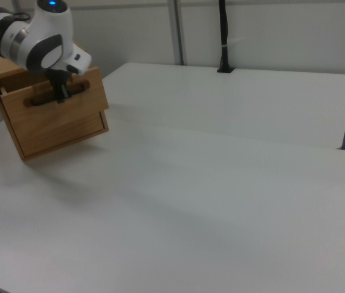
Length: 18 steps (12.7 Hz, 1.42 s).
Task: Open the drawer by sliding it
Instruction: 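Pull the handle outward, sliding the upper drawer out of the cabinet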
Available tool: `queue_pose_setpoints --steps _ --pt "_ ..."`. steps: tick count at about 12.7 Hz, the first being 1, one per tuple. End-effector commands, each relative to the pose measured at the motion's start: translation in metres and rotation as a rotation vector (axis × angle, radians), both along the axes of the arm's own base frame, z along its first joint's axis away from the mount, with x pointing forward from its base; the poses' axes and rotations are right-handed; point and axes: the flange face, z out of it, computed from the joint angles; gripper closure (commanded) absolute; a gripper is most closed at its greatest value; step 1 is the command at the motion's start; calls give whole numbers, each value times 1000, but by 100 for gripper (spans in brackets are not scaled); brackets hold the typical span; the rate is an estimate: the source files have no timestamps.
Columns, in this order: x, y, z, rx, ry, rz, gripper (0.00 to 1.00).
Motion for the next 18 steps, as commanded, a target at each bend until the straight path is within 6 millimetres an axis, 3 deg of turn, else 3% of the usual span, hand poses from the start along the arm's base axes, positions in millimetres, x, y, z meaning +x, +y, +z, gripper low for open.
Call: queue_pose_setpoints --steps 1,9,10,11,13,15,18 --pt "-23 -54 26 19 2 60 100" --pt "-38 -117 21 10 72 128 98" --pt "-39 -118 21 11 82 121 36" --pt "-39 -119 22 7 85 111 0" --pt "-39 -119 27 -3 74 120 0" --pt "-46 -132 45 -21 71 126 0" --pt "-56 -171 66 -173 83 160 0"
